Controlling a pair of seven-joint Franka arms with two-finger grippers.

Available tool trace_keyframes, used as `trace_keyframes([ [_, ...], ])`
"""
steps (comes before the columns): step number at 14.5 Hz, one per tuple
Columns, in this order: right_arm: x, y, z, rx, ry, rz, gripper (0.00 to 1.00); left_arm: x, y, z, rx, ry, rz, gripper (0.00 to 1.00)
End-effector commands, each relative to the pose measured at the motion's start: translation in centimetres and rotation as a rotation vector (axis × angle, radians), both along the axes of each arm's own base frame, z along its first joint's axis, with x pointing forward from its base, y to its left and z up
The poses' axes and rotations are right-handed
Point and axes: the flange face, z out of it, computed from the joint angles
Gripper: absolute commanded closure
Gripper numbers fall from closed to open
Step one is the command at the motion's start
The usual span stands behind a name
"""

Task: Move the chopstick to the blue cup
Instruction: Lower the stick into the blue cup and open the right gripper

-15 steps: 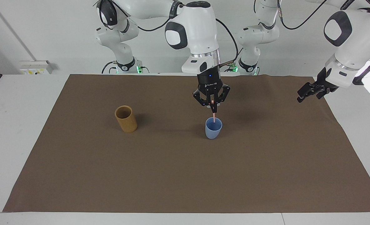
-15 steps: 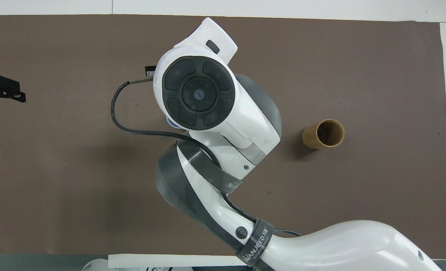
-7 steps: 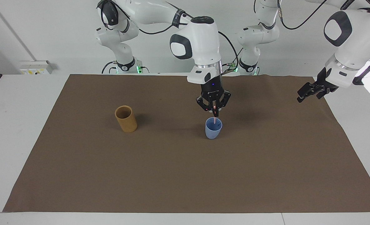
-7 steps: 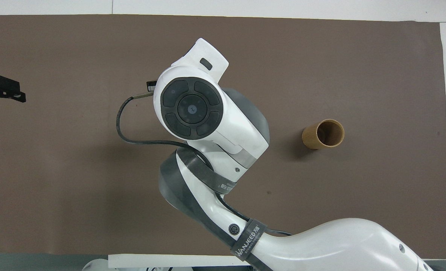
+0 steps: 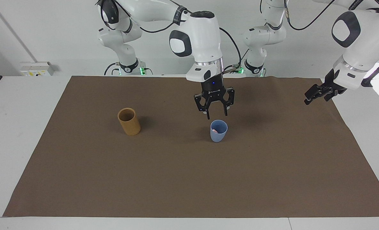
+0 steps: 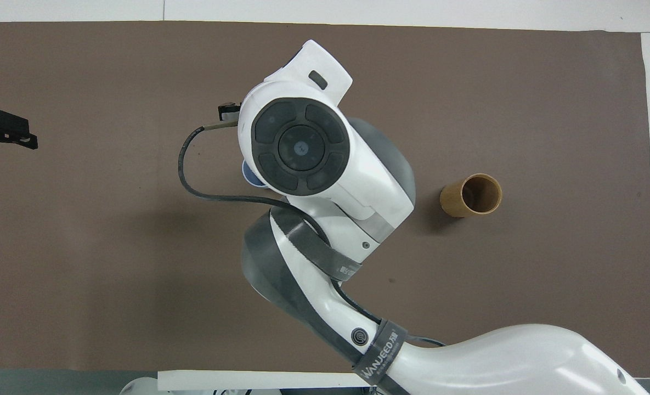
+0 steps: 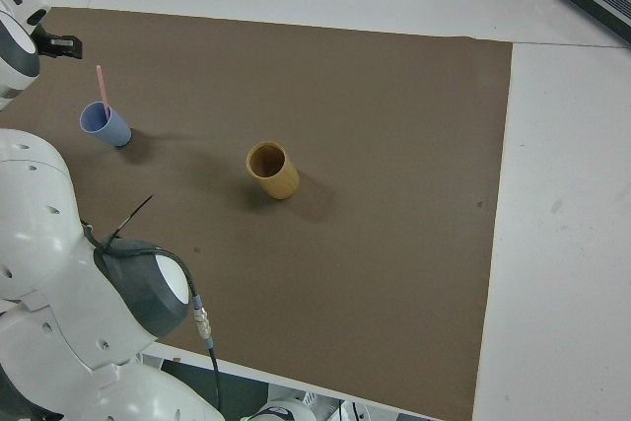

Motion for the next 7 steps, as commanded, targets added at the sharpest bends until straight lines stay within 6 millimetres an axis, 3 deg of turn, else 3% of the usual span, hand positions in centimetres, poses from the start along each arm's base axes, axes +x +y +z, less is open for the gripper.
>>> trace_keyframes([
  [1,1.7,-7.4,6.4,-0.025,0.035,-0.097,0.0,-0.3,0.1,0.4,0.001,0.004,-0.012,0.0],
  [3,1.4,-15.5,10.4,-0.014,0.119,-0.126,0.0,-0.3,0.2,0.4,0.001,0.004,-0.01,0.0],
  [5,0.0,-24.6,12.8,-0.047,0.256,-0.117,0.0,-0.3,0.2,0.4,0.001,0.004,-0.01,0.0],
  [7,-2.6,-30.0,14.0,-0.115,0.371,-0.104,0.0,-0.3,0.2,0.4,0.001,0.004,-0.01,0.0],
])
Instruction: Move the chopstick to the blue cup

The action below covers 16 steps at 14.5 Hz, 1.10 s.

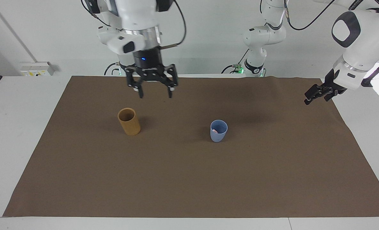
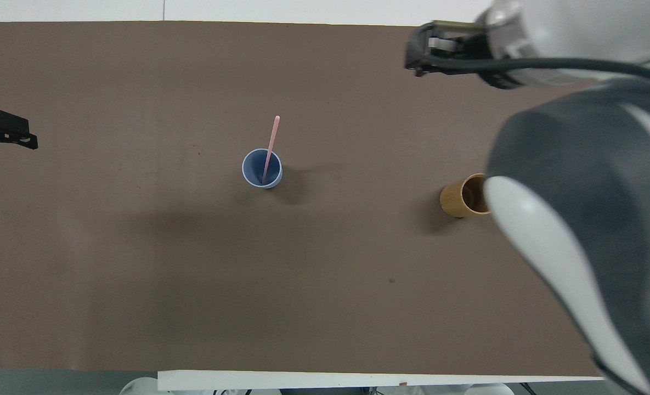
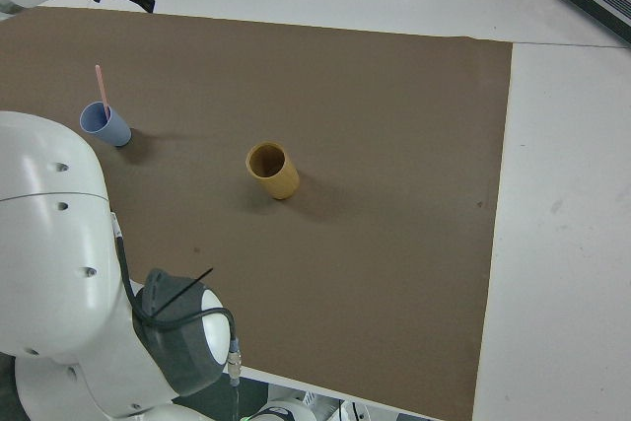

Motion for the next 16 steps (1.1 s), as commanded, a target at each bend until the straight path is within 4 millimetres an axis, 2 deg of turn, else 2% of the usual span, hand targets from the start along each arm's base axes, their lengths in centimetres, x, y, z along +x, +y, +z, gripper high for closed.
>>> trace_keyframes([
  [1,-3.9,-5.2,0.5,-0.045,0.167,0.026,0.0,-0.3,0.2,0.4,0.001,0.004,-0.01,0.0],
  [3,-6.6,-8.0,-0.9,-0.077,0.275,0.002,0.0,-0.3,0.2,0.4,0.001,0.004,-0.01,0.0],
  [5,-9.5,-9.3,-2.4,-0.107,0.312,0.042,0.0,-0.3,0.1,0.4,0.001,0.004,-0.012,0.0],
  [6,-9.6,-10.7,-3.3,-0.096,0.325,0.061,0.0,-0.3,0.2,0.4,0.001,0.004,-0.01,0.0],
  [7,-9.5,-13.7,-4.4,-0.056,0.337,0.074,0.0,-0.3,0.2,0.4,0.001,0.004,-0.01,0.0],
  [8,-9.4,-14.6,-5.7,-0.014,0.324,0.109,0.0,-0.3,0.2,0.4,0.001,0.004,-0.01,0.0],
  [12,-9.2,-14.4,-5.6,-0.024,0.304,0.122,0.0,-0.3,0.2,0.4,0.001,0.004,-0.01,0.0],
  [14,-9.2,-13.5,-5.3,-0.057,0.3,0.143,0.0,-0.3,0.1,0.4,0.001,0.006,-0.012,0.0],
  [16,-9.0,-13.6,-4.7,-0.064,0.288,0.141,0.0,-0.3,0.2,0.4,0.001,0.006,-0.01,0.0],
])
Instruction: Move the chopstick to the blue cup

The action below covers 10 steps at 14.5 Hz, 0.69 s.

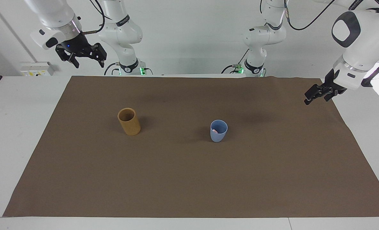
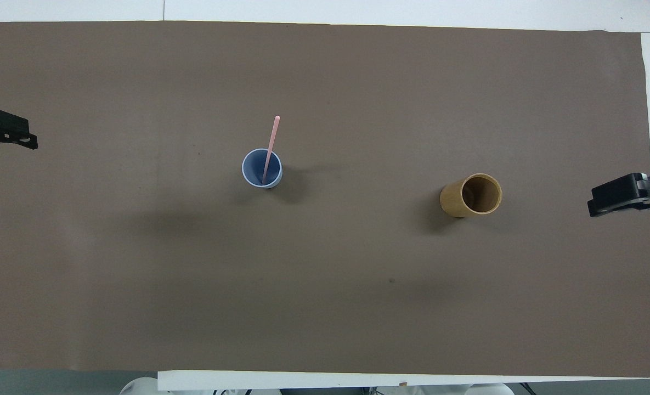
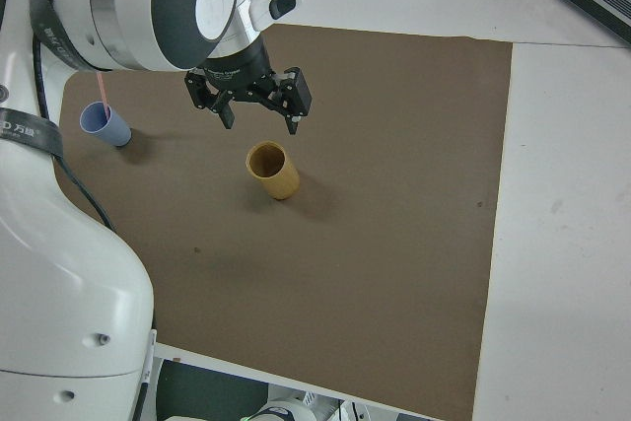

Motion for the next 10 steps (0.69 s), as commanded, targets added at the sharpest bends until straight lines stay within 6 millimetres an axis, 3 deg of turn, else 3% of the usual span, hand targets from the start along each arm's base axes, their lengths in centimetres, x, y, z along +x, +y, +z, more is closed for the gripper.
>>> trace_keyframes([
  [1,-0.15,-0.68,0.45,-0.013,-0.012,-0.001,0.0,-0.27,0.16,0.39,0.001,0.006,-0.01,0.0],
  [10,0.38,-0.28,0.65,-0.012,-0.019,0.006,0.0,-0.27,0.16,0.39,0.001,0.006,-0.01,0.0],
])
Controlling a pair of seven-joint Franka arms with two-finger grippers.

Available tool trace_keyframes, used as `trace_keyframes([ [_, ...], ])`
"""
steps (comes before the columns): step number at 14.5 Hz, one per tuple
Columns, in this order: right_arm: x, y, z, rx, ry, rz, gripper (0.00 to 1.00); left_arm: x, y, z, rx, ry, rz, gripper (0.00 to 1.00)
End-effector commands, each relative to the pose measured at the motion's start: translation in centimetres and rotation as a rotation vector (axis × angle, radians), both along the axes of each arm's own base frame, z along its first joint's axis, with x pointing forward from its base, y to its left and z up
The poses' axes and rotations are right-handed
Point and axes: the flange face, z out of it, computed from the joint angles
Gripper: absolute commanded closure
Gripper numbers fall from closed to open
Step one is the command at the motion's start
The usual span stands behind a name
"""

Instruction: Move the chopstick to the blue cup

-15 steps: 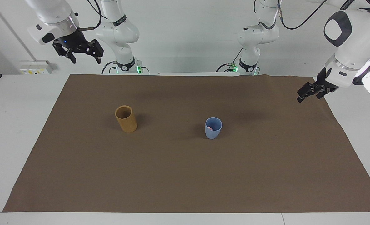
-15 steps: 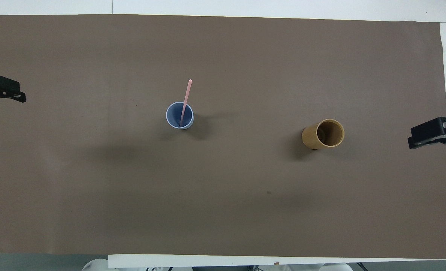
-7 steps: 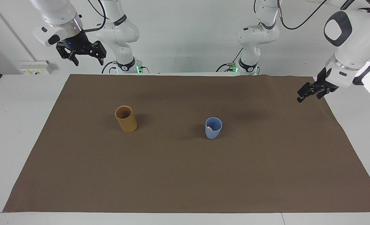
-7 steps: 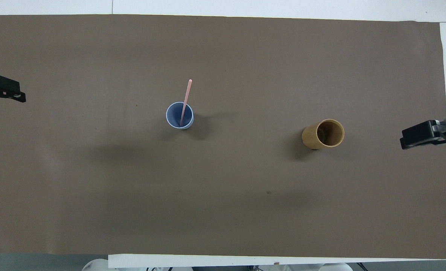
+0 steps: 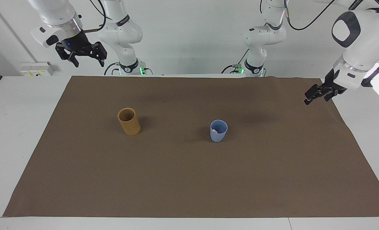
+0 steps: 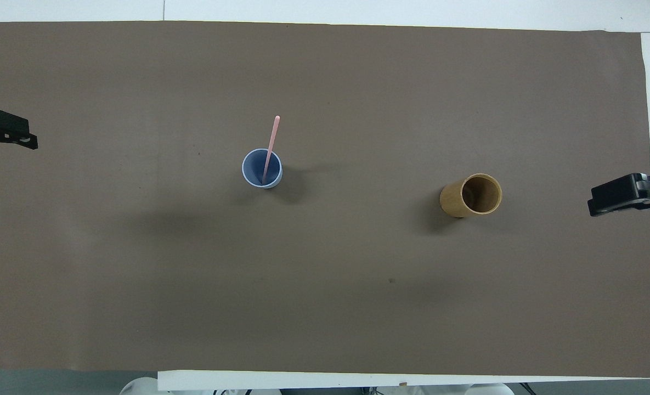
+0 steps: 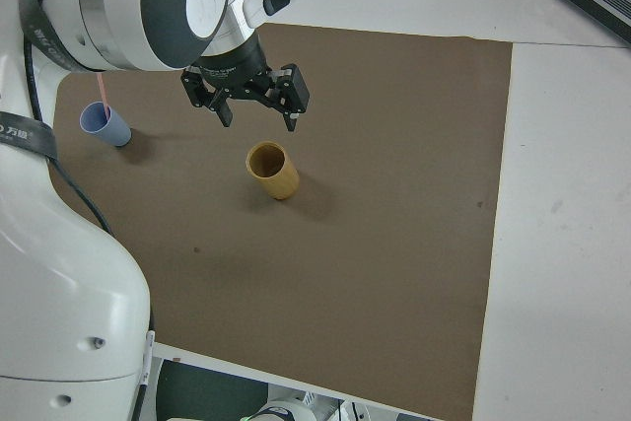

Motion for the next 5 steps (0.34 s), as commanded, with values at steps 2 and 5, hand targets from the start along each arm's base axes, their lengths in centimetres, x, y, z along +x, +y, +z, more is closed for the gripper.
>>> trace_keyframes([
  [2,0.35,0.79,0.64,-0.01,-0.019,0.026,0.0,-0.27,0.16,0.39,0.001,0.006,-0.01,0.0],
  [5,0.35,0.79,0.57,-0.01,-0.017,0.026,0.0,-0.27,0.16,0.39,0.001,0.006,-0.01,0.0],
])
